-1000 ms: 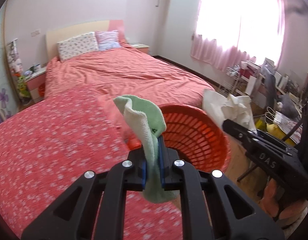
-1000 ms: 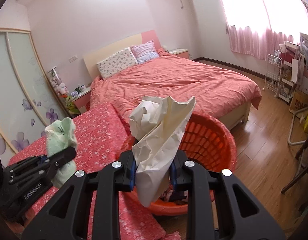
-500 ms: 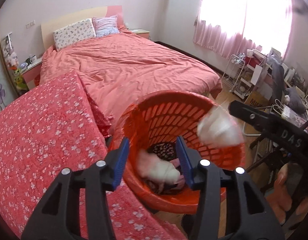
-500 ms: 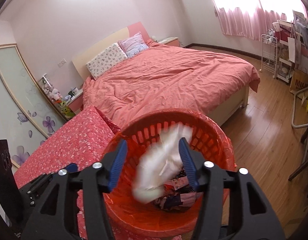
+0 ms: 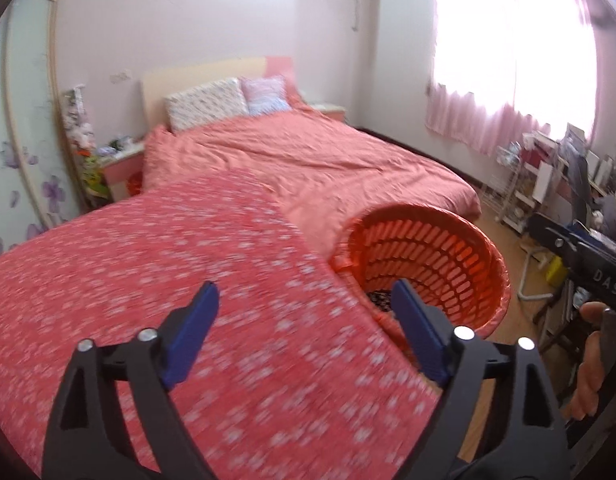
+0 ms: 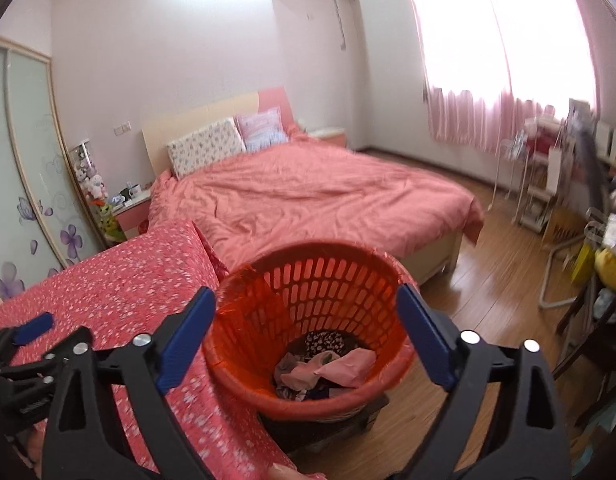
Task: Collect trash
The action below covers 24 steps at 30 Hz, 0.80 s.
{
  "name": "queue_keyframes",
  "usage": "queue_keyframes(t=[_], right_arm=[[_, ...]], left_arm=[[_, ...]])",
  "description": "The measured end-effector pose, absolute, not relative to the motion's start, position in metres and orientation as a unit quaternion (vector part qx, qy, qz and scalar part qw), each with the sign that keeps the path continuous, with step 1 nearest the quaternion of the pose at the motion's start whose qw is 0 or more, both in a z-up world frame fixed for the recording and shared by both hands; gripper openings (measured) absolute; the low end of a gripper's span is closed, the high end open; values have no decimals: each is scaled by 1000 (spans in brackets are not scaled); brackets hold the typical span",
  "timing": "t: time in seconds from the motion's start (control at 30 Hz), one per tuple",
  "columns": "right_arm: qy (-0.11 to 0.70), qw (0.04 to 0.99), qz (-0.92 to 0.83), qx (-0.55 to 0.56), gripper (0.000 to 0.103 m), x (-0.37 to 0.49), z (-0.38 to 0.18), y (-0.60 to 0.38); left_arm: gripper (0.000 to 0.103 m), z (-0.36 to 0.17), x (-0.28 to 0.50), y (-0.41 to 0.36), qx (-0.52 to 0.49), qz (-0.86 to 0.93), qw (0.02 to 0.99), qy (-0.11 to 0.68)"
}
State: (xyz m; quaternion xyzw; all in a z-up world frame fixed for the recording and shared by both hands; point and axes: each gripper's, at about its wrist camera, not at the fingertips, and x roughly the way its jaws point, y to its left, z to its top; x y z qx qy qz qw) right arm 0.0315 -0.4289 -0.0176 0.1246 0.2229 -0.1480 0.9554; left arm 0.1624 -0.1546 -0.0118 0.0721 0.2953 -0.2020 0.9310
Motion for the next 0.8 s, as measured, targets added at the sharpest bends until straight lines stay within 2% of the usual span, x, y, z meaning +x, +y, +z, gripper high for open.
queue_keyframes(t=[0.13, 0.4, 0.8], right_arm=[[199, 961, -177, 74, 101, 2, -4, -394], [168, 958, -229, 46, 101, -54, -4, -346], [222, 951, -203, 72, 101, -72, -17, -319]], left_arm=[[99, -5, 124, -115, 69, -167, 947, 267], [99, -6, 60, -58, 63, -89, 965, 240], [99, -7, 3, -14, 39, -11, 973, 229]])
